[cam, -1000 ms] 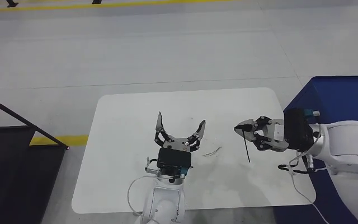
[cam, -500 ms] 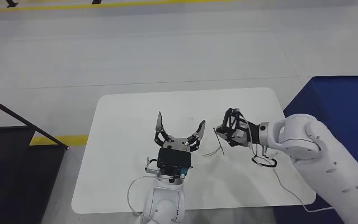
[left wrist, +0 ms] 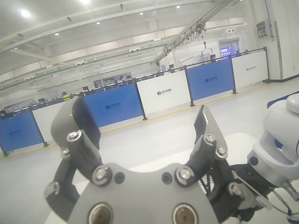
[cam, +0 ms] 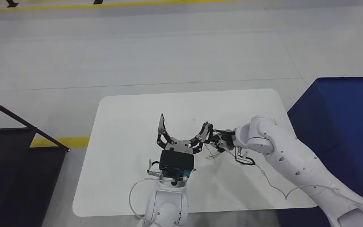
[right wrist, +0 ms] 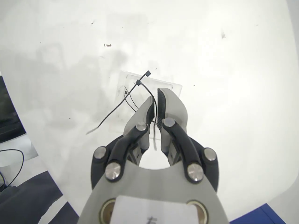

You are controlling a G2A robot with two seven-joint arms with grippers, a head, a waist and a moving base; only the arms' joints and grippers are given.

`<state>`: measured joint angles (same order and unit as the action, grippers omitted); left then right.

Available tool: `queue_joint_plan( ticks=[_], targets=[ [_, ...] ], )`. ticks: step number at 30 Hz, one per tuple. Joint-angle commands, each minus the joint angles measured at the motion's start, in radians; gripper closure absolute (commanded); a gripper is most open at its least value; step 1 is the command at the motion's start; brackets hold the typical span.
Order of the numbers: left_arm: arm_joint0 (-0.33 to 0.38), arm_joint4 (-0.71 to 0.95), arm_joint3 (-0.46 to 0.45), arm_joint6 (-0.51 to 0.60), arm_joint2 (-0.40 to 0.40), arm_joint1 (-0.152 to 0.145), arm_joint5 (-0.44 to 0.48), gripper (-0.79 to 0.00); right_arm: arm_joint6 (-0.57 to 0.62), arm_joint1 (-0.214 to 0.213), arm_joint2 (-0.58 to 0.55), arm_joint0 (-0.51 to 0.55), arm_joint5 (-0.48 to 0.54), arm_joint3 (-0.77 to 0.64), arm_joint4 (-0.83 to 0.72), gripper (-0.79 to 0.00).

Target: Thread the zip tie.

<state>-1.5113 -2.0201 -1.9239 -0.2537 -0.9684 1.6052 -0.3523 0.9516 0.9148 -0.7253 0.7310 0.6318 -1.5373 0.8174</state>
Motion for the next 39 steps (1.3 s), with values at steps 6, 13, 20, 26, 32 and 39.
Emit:
queue_joint_plan(
  ticks=[6,13,20,26,32,39],
  targets=[
    [0.0,0.0,0.0,0.0,0.0,0.0,0.0,-0.785,0.002,-0.011,-0.055,0.003,0.033,-0.01,-0.084,-0.357],
    [0.0,0.0,0.0,0.0,0.0,0.0,0.0,-0.785,-0.204,-0.082,-0.35,0.124,-0.022,-0.146,-0.068,0.0],
    [0.0,0.0,0.0,0.0,0.0,0.0,0.0,-0.785,-0.656,-0.137,-0.753,0.489,-0.001,-0.298,-0.075,0.0],
    [0.0,0.0,0.0,0.0,0.0,0.0,0.0,-0.785,-0.941,-0.138,-0.935,0.746,0.134,-0.366,-0.108,0.0],
    [0.0,0.0,0.0,0.0,0.0,0.0,0.0,-0.785,-0.975,-0.137,-0.958,0.8,0.21,-0.363,-0.173,-0.017],
    [0.0,0.0,0.0,0.0,0.0,0.0,0.0,-0.785,-0.972,-0.137,-0.957,0.797,0.206,-0.363,-0.168,-0.467]
  ],
)
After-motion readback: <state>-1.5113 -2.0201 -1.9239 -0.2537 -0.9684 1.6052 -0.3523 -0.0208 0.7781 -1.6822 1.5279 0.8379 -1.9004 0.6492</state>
